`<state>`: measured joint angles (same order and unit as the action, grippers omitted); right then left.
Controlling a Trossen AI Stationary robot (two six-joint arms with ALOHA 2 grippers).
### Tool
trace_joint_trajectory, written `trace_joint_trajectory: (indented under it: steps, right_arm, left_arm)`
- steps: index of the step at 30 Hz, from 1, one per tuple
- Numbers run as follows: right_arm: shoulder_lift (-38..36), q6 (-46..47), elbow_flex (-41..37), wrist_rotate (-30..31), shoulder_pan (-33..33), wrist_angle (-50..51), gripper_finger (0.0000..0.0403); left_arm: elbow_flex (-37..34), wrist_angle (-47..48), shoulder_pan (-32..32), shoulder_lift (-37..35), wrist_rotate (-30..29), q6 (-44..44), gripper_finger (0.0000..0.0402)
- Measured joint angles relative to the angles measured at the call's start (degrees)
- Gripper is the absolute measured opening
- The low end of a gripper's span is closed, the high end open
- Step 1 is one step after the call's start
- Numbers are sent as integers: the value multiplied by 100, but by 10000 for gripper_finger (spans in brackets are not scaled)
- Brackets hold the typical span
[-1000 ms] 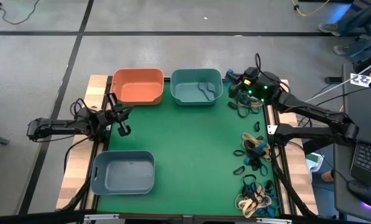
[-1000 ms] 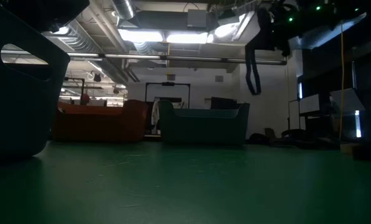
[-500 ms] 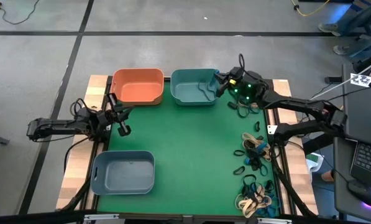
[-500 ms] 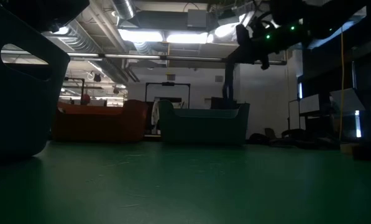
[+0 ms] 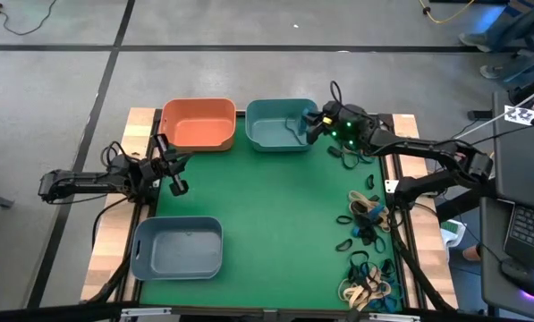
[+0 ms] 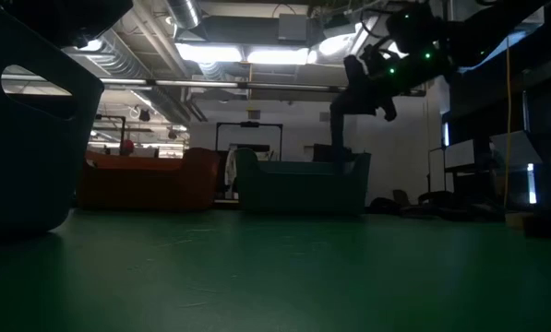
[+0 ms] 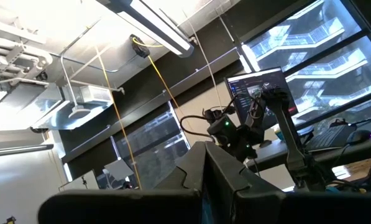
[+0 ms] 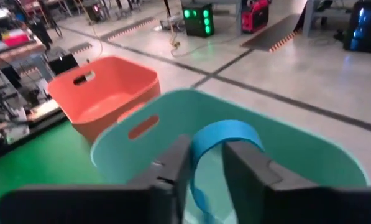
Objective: Sort rubber bands into baskets
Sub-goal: Put the blue rubber band into the green bin, then put the black rubber band into the orange bin
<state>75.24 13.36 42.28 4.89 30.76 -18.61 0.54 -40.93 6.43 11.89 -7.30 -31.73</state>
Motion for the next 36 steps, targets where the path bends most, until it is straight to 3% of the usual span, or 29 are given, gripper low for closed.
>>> trace_joint_trajectory:
  steps: [5, 11, 27, 36]
  right_arm:
    - [-1, 8, 0, -121, 2, 346, 166]
    - [-21, 21, 148, -471, 0, 702, 190]
    - [-50, -624, 2114, -448, 0, 5389, 191]
    - [-201, -394, 2314, -704, -7, 7024, 191]
  left_arm:
    - [0, 0, -1, 0, 1, 0, 4]
    - [0, 0, 0, 0, 1, 0, 4]
    - [0, 0, -1, 0, 1, 7, 4]
    - [0, 0, 1, 1, -1, 11, 4]
